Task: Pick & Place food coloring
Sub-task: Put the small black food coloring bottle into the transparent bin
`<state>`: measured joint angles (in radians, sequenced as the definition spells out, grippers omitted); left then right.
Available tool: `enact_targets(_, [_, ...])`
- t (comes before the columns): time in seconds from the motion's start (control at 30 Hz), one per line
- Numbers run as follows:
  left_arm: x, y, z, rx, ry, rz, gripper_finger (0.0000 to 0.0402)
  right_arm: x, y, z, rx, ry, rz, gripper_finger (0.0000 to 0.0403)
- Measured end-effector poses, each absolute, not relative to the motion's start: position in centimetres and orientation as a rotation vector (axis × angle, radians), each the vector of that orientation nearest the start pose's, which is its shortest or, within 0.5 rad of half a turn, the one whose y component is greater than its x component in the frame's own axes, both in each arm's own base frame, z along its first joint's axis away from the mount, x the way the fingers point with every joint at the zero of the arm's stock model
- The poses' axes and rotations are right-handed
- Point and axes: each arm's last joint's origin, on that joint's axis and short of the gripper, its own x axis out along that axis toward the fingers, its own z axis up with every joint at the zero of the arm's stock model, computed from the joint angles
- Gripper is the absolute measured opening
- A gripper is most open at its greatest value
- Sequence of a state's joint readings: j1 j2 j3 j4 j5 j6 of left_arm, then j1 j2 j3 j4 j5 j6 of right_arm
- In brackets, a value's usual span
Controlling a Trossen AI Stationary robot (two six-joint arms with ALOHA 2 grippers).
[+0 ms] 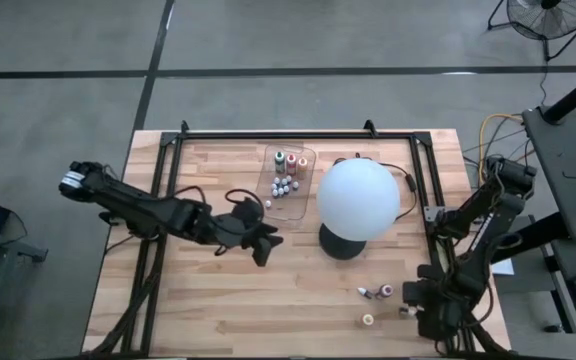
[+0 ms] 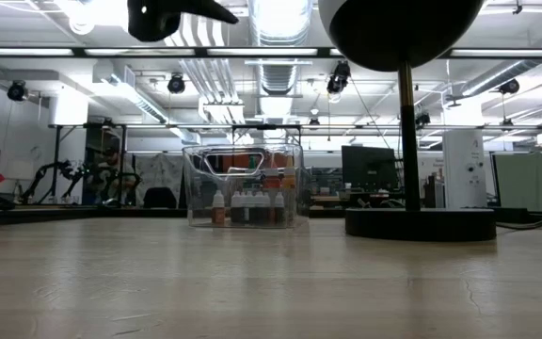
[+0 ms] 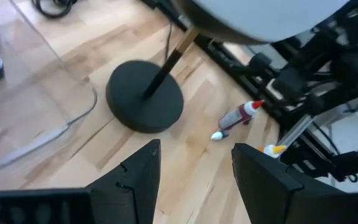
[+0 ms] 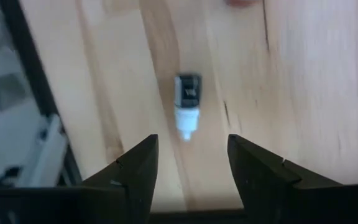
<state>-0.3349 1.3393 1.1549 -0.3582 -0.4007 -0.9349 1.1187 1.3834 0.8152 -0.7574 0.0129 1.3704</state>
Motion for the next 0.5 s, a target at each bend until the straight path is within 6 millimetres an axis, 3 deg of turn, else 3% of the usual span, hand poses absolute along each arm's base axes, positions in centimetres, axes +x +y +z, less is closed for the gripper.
enact_targets(0.2, [29.3,-9.0,31.6,-0.732,0.433,0.277,0.0170,9.5,22.2,19.6,0.347,1.359,0.003,0.0184])
enact_targets(0.5, [30.6,-9.4,32.0,-0.718,0.330,0.216,0.0170,10.0,23.8,17.4,0.153,1.256,-0.073,0.0183])
